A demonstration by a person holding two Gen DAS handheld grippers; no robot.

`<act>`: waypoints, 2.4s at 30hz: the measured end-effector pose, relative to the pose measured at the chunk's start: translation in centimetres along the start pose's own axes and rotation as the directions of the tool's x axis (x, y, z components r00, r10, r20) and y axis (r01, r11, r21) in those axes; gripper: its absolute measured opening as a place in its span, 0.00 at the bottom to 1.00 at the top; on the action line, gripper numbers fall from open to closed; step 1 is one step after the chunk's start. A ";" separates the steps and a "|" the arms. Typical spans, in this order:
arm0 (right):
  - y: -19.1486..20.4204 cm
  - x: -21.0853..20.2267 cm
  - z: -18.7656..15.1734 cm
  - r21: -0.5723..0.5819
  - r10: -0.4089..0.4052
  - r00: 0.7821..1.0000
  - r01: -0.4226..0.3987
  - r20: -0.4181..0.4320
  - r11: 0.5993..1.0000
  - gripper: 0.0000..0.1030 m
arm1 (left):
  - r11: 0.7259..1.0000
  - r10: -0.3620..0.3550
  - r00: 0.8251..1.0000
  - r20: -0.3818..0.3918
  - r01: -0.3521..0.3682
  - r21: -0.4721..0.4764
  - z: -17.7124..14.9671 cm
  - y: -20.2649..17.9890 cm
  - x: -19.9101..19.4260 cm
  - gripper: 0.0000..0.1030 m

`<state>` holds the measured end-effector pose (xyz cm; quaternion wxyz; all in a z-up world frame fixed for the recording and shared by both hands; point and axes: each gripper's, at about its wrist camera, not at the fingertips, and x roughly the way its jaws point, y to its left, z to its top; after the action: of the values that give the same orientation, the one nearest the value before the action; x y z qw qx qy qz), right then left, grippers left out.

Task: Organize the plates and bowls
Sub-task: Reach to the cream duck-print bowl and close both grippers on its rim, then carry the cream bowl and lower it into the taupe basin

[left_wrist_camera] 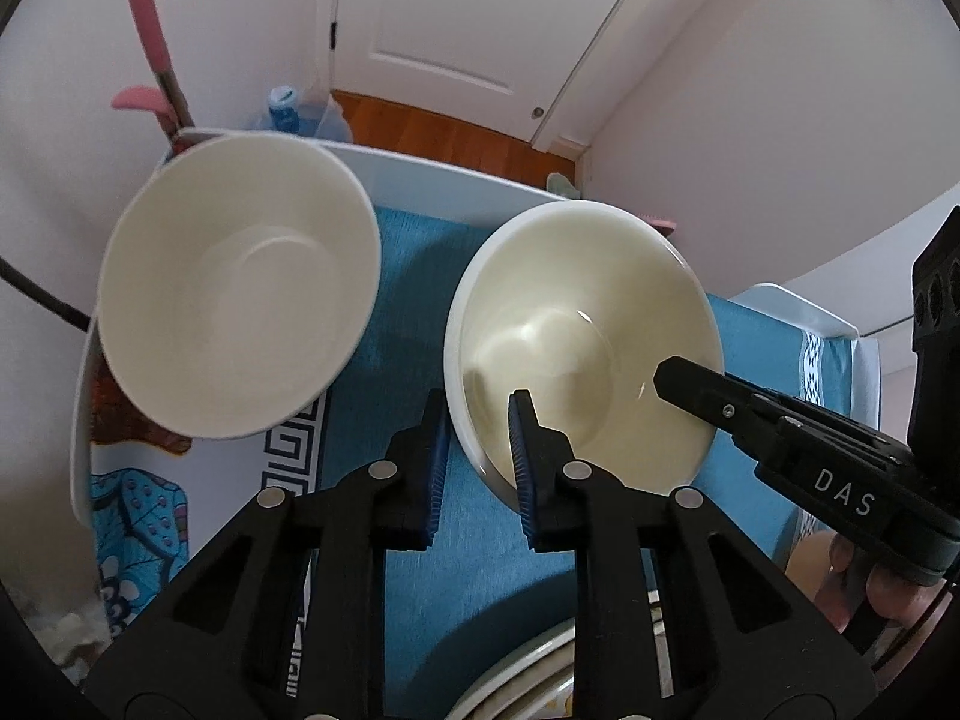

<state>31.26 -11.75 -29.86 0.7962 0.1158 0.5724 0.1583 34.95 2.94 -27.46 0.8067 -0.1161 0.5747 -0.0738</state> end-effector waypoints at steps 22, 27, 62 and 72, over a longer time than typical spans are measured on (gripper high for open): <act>-6.2 -18.6 -8.1 0.046 -0.036 0.964 0.024 0.265 0.999 0.12 | 0.971 -0.100 0.981 0.167 0.059 0.233 -8.2 -18.0 -10.8 0.17; -10.7 -23.0 -12.5 0.096 -0.090 0.951 0.064 0.297 0.993 0.12 | 0.955 -0.149 0.980 0.134 0.107 0.277 -12.3 -23.7 -10.4 0.17; -24.6 -19.0 -22.5 0.258 -0.175 0.981 0.150 0.077 0.954 0.12 | 0.887 0.065 0.989 -0.134 0.005 0.462 -21.8 -33.4 2.4 0.17; -24.3 -18.9 -22.3 0.220 -0.206 0.978 0.193 0.041 0.956 0.12 | 0.874 0.095 0.987 -0.127 -0.022 0.486 -21.7 -33.5 2.2 0.17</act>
<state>7.46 -41.39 -29.28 0.8086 0.1479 0.5694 0.0107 15.61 -32.09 -27.10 0.7676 0.1119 0.5990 -0.1986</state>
